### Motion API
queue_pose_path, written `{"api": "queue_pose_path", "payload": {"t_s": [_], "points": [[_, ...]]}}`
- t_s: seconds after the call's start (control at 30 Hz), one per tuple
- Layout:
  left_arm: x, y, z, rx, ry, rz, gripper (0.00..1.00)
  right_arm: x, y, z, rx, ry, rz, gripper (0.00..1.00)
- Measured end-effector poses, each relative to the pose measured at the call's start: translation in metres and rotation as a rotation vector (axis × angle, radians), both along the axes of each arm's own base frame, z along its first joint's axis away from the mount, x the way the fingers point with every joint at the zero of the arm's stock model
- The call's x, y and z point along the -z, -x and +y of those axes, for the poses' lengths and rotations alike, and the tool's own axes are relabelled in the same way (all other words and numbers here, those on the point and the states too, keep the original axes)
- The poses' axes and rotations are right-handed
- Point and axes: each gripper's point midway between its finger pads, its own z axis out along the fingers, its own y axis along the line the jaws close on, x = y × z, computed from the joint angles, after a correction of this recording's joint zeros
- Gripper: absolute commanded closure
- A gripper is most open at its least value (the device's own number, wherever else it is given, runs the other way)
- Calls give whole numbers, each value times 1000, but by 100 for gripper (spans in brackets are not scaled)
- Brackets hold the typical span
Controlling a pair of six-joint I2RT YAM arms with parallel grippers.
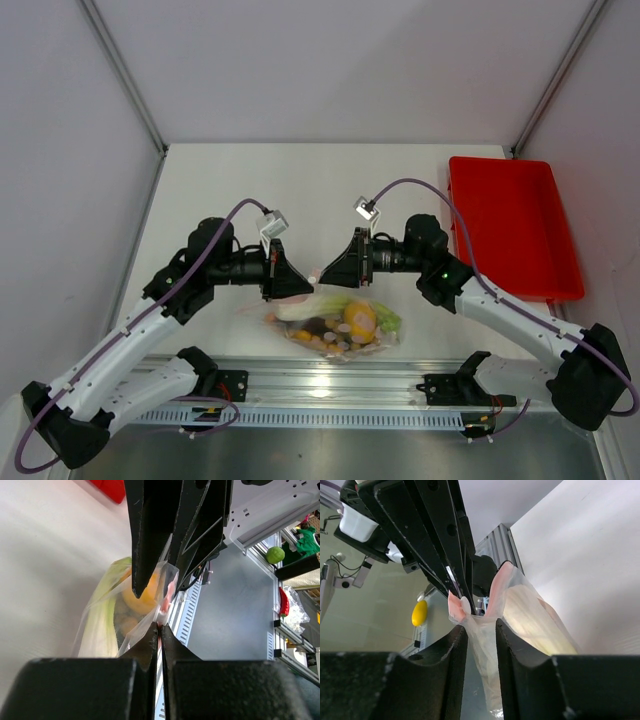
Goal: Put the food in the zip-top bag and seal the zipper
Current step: Zip the zipper food storage bag at the center of the board.
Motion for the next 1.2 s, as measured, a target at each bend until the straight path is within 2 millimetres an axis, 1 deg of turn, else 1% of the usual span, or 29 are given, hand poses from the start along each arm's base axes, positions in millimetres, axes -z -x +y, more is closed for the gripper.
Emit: {"api": "queue_pose_path", "payload": {"t_s": [0.1, 0.27, 0.4, 0.53, 0.67, 0.97, 1.03, 1.1, 1.17, 1.2], "points": [[0, -1, 0, -5, -2, -1, 99, 2, -1, -2, -8, 15, -9, 64], [-1, -4, 0, -19, -4, -5, 99, 5, 5, -5, -51, 31, -26, 64], [-6, -9, -1, -35, -3, -14, 99, 6, 13, -8, -99, 55, -44, 63], [-13, -13, -5, -38, 8, -19, 99, 4, 15, -12, -93, 61, -62, 63], [-12, -14, -6, -39, 7, -6, 99, -8, 9, -17, -47, 40, -91, 62], [-12, -14, -7, -37, 10, -2, 100, -28, -18, -15, 74, -21, -77, 64], [-12, -14, -7, -38, 11, -2, 99, -32, -23, -14, 99, -35, -73, 72], [-12, -14, -7, -38, 11, -2, 100, -38, -25, -14, 112, -56, -77, 75], [-12, -14, -7, -37, 11, -2, 99, -41, -26, -13, 117, -68, -74, 80], [-13, -14, -7, -37, 11, -2, 99, -41, -27, -13, 119, -70, -74, 80]]}}
